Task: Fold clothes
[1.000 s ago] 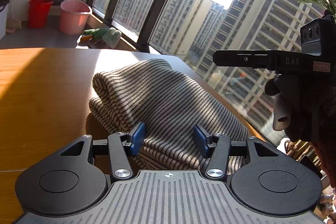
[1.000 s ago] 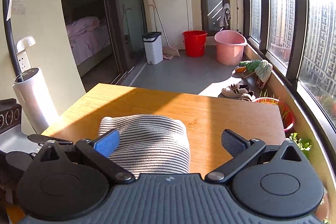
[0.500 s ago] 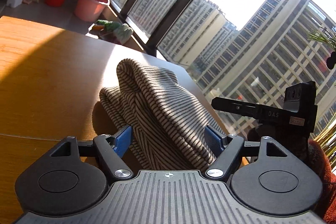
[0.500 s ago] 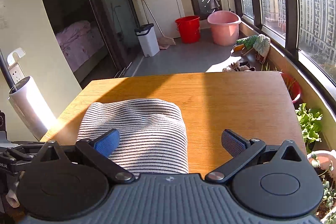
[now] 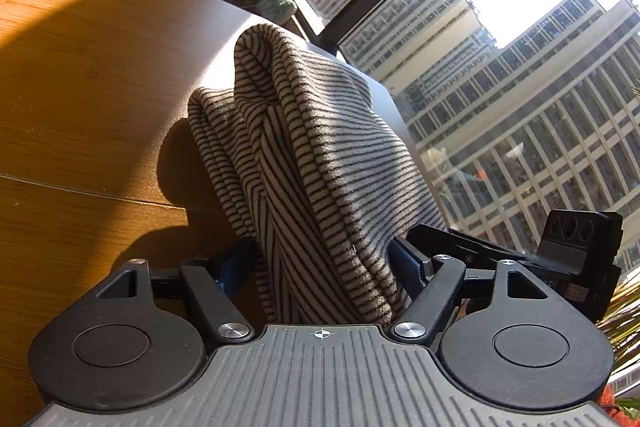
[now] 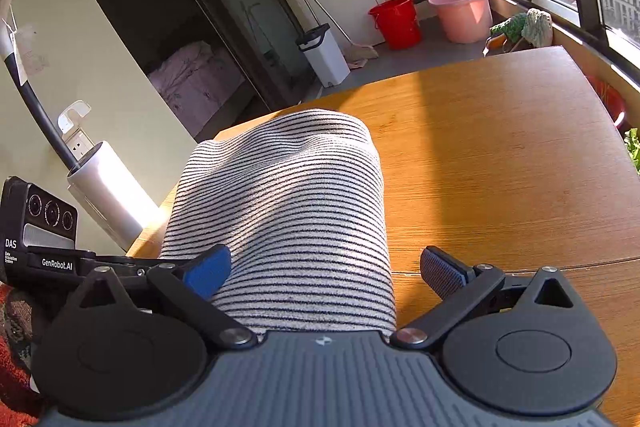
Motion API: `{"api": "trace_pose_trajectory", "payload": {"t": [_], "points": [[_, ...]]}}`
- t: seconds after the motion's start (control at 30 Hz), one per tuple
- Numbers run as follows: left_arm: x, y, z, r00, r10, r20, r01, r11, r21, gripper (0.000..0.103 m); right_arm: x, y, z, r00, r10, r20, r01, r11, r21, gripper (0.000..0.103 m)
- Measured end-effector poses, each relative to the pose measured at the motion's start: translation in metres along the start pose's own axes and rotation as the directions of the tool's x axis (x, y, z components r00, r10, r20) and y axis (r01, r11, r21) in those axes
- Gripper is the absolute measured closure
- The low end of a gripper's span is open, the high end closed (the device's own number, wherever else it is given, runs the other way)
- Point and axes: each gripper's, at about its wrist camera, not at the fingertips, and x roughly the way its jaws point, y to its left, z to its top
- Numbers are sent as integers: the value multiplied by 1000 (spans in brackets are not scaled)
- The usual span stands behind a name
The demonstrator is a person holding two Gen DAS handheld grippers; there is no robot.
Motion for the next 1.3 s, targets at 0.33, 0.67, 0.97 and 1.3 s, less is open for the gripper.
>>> {"api": "trace_pose_trajectory", "payload": {"t": [0.33, 0.67, 0.97, 1.3], "points": [[-63, 90, 53, 980, 143, 140, -136, 989, -53, 36, 111, 91, 51, 999, 26, -46, -33, 985, -170, 21], [-77, 151, 106, 953, 197, 229, -182, 980, -84, 30, 199, 117, 87, 1000, 17, -2, -17, 992, -125, 19], [-71, 135, 95, 952, 203, 228, -197, 979, -47, 27, 190, 112, 83, 999, 33, -22, -36, 989, -140, 19], [-115, 69, 117, 882, 164, 441, -232, 967, 106, 33, 181, 121, 84, 1000, 7, -27, -13, 974, -228, 19]]}}
